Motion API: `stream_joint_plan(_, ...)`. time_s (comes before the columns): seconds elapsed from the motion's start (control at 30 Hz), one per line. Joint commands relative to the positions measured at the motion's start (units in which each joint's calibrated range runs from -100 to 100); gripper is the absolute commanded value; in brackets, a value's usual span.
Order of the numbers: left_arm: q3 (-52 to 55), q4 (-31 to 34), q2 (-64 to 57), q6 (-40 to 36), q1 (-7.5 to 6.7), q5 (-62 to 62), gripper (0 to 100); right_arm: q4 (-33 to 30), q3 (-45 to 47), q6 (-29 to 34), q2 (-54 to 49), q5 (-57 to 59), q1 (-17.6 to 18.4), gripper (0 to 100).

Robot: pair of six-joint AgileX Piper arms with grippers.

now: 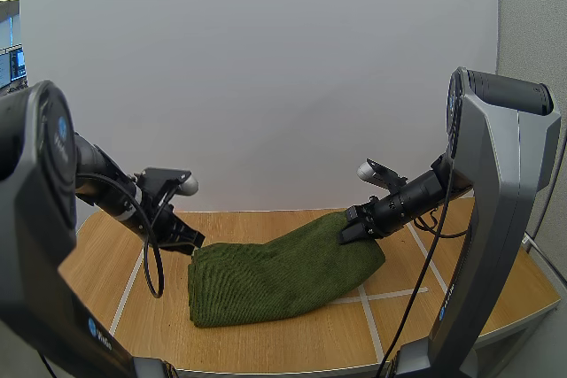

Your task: Fold the towel

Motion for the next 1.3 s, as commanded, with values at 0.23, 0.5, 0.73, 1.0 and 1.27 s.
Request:
stream_joint_plan(0.23,0.0,-0.7,-22.0,-7.5,-0.14,3.2,0,0.8,0.0,-0.3,-1.5,1.4,3.7,0)
stream_joint_plan(0.5,0.0,-0.4,-32.1,-19.2,-0.14,-12.0,0,0.8,0.0,-0.4,-4.8,1.4,4.3,0)
stream_joint_plan(0.73,4.2,-0.2,-35.2,-23.8,-0.14,-22.3,0,0.8,0.0,-0.7,-6.5,1.4,5.9,0)
stream_joint_plan(1.0,6.3,1.4,-35.3,-23.7,-0.14,-23.8,0,-0.3,0.0,-0.7,-6.6,0.2,6.5,0)
stream_joint_plan(1.27,6.3,1.4,-36.0,-23.7,0.33,-23.8,0,0.0,0.0,-0.7,-6.6,0.2,7.7,0)
